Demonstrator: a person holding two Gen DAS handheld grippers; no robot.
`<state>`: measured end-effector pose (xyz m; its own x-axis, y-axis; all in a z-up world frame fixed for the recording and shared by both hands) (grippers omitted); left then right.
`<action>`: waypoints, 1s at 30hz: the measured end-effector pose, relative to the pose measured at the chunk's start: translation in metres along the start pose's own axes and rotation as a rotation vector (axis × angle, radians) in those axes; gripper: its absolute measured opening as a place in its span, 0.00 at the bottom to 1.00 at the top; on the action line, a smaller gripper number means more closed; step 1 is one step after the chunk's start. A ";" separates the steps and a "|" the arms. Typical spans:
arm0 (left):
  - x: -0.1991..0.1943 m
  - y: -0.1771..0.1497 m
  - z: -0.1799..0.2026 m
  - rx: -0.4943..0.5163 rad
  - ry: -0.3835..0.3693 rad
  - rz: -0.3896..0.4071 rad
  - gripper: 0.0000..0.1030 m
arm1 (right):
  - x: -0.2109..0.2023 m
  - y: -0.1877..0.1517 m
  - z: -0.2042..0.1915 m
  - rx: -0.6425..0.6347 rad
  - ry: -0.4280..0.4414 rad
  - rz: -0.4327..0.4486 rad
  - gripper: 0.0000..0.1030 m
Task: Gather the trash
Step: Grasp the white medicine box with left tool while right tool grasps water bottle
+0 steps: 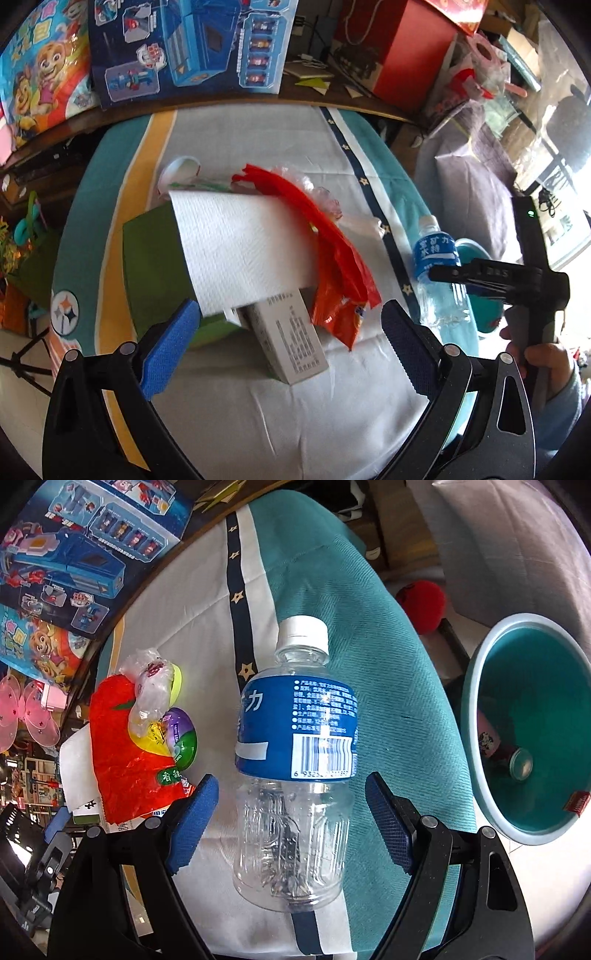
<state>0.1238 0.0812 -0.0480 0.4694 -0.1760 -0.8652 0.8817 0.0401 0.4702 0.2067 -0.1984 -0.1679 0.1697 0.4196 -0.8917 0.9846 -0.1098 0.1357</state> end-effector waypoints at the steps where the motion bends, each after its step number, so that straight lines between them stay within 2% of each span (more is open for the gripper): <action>1: -0.001 -0.002 0.000 -0.002 -0.002 0.001 0.96 | 0.003 0.000 -0.001 -0.006 -0.003 0.000 0.76; 4: -0.006 -0.004 -0.001 -0.006 0.005 0.008 0.96 | 0.007 0.000 -0.005 -0.027 -0.014 0.010 0.75; 7: -0.013 -0.005 -0.005 -0.016 0.017 0.024 0.96 | 0.011 -0.003 -0.009 -0.049 -0.012 0.011 0.63; 16: -0.012 -0.035 -0.022 -0.110 0.018 0.026 0.95 | 0.010 -0.029 -0.016 -0.101 0.005 0.014 0.62; 19: -0.004 -0.044 -0.023 -0.133 0.025 0.008 0.87 | 0.008 -0.037 -0.014 -0.108 0.003 0.016 0.62; 21: 0.001 -0.046 -0.024 -0.150 0.025 -0.002 0.75 | 0.007 -0.041 -0.011 -0.108 0.003 0.015 0.62; 26: 0.012 -0.047 -0.023 -0.185 -0.004 -0.032 0.73 | 0.004 -0.050 -0.007 -0.107 0.007 0.016 0.63; 30: 0.020 -0.042 -0.008 -0.143 -0.004 -0.037 0.73 | 0.007 -0.052 -0.008 -0.109 -0.007 0.010 0.62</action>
<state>0.0970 0.0840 -0.0865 0.4366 -0.1835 -0.8807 0.8963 0.1730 0.4083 0.1575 -0.1828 -0.1781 0.1795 0.4126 -0.8930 0.9816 -0.0147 0.1905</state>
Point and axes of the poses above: each gripper's, at about its wrist camera, not at the fingertips, and x roughly the way its jaws point, z to its right, y to its top, the point moved 4 cm from there along x, roughly the way its jaws point, and after that the axes turned 3 degrees about -z, right-handed, at the moved point
